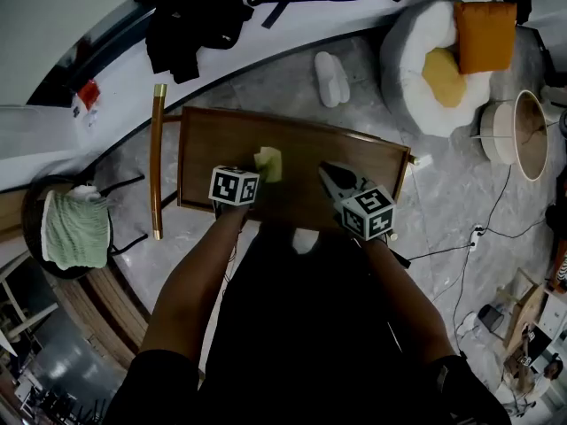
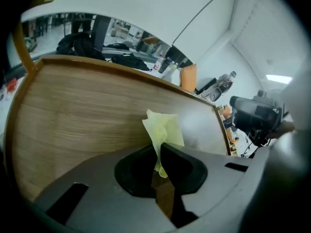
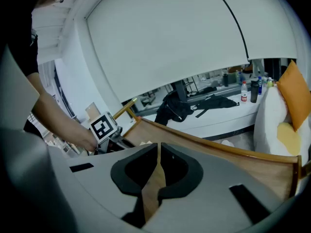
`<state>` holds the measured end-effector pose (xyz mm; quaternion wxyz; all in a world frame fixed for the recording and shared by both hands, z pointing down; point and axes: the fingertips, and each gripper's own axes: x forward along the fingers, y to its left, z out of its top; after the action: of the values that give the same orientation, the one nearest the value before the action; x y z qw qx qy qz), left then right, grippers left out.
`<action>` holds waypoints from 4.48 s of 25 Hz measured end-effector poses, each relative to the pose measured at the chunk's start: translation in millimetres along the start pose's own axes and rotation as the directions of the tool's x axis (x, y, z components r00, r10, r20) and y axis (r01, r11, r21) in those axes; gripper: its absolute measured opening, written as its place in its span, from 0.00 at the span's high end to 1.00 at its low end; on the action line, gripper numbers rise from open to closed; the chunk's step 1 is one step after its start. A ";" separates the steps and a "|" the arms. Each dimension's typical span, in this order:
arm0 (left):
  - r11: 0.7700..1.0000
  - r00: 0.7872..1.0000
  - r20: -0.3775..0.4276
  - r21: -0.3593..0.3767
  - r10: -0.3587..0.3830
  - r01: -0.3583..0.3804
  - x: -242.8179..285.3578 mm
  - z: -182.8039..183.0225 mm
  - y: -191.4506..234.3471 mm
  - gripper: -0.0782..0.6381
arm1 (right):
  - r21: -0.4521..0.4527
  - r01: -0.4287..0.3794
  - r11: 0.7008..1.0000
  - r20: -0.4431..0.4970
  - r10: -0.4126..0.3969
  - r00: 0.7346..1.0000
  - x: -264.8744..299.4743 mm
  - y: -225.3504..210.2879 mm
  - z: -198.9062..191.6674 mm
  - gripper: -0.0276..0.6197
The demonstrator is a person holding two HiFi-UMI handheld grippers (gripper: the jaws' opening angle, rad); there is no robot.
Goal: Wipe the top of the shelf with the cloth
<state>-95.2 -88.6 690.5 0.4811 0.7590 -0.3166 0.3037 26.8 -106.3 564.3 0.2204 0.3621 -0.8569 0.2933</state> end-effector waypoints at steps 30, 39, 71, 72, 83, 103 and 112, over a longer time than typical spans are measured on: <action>0.806 0.904 0.194 -0.549 0.380 -0.221 -102.6 -15.6 157.9 0.85 | -0.011 0.036 0.999 0.007 -0.036 0.999 -22.6 -3.7 -4.6 0.91; 0.953 0.976 0.178 -0.296 0.124 -0.068 1.7 8.5 -18.7 0.85 | 0.082 0.202 0.976 0.031 -0.205 0.978 -135.7 -88.0 -40.3 0.91; 0.987 0.989 -0.059 0.080 -0.135 0.140 131.1 -21.1 -234.4 0.85 | 0.044 0.174 0.984 0.001 -0.174 0.985 -200.7 -125.0 -75.5 0.91; 0.987 0.990 -0.065 0.089 -0.129 0.134 126.8 -22.2 -226.4 0.85 | 0.042 0.176 0.983 0.000 -0.176 0.984 -197.3 -122.0 -74.0 0.91; 0.997 0.997 -0.052 0.043 -0.062 0.064 69.2 -27.9 -129.2 0.85 | 0.006 0.107 0.994 -0.037 -0.107 0.994 -130.2 -66.8 -46.3 0.91; 0.970 0.982 0.047 -0.168 0.183 -0.173 -58.9 -41.6 80.1 0.85 | -0.057 -0.033 0.998 -0.070 0.029 0.997 0.6 15.9 -7.0 0.91; 0.894 0.946 0.110 -0.376 0.305 -0.245 -98.2 -46.3 139.3 0.85 | -0.042 -0.025 0.999 -0.076 0.022 0.997 4.8 14.0 -7.9 0.91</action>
<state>-270.6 -74.2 706.7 0.5350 0.6287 -0.5099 0.2418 14.5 -95.5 568.1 0.2571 0.3358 -0.8582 0.2908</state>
